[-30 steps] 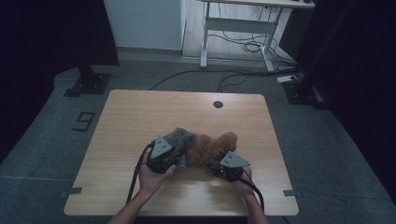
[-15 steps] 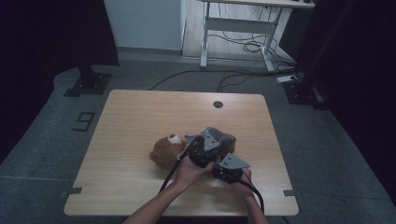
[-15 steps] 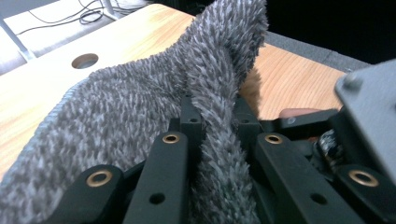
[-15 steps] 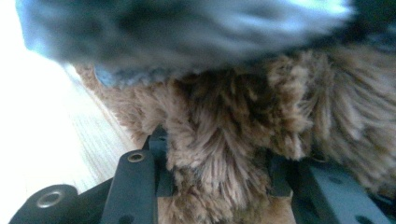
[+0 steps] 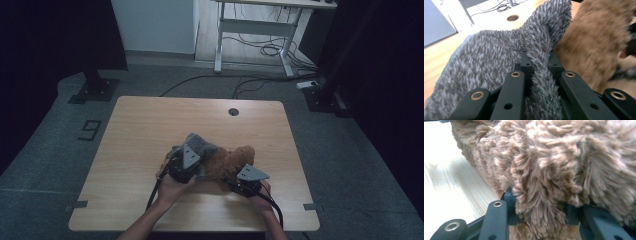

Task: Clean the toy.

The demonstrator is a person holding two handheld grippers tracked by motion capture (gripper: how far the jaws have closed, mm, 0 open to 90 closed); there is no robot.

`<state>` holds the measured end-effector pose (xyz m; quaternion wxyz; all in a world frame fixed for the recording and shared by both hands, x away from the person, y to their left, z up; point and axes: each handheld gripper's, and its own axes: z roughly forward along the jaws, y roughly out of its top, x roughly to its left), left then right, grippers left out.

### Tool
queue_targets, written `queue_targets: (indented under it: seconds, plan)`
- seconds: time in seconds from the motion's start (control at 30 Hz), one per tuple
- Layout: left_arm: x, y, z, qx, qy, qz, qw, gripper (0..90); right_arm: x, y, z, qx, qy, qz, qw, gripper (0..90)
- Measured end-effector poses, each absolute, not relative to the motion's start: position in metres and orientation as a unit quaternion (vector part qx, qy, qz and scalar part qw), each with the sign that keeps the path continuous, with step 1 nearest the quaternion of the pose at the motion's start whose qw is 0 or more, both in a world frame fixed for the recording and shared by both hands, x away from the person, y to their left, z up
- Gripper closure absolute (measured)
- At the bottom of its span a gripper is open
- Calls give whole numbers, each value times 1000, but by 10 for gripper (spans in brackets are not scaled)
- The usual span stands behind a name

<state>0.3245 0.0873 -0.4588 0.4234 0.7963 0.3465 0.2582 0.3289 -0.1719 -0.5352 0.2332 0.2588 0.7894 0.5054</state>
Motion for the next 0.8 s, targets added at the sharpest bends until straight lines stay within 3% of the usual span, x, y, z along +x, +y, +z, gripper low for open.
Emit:
queue_targets:
  seconds: [0.33,0.5,0.63,0.8]
  plan:
    - [307,125,-459,776,362,249,452,797,324,-170,-535,257,795,497,234,570]
    - [310,150,-465,767,395,267,430,796,325,-172,-536,261,794,498,229,571]
    - [312,170,-482,761,423,247,425,795,327,-173,-536,267,791,503,223,572]
    - [310,169,-471,756,417,244,442,794,327,-173,-536,273,789,504,222,572]
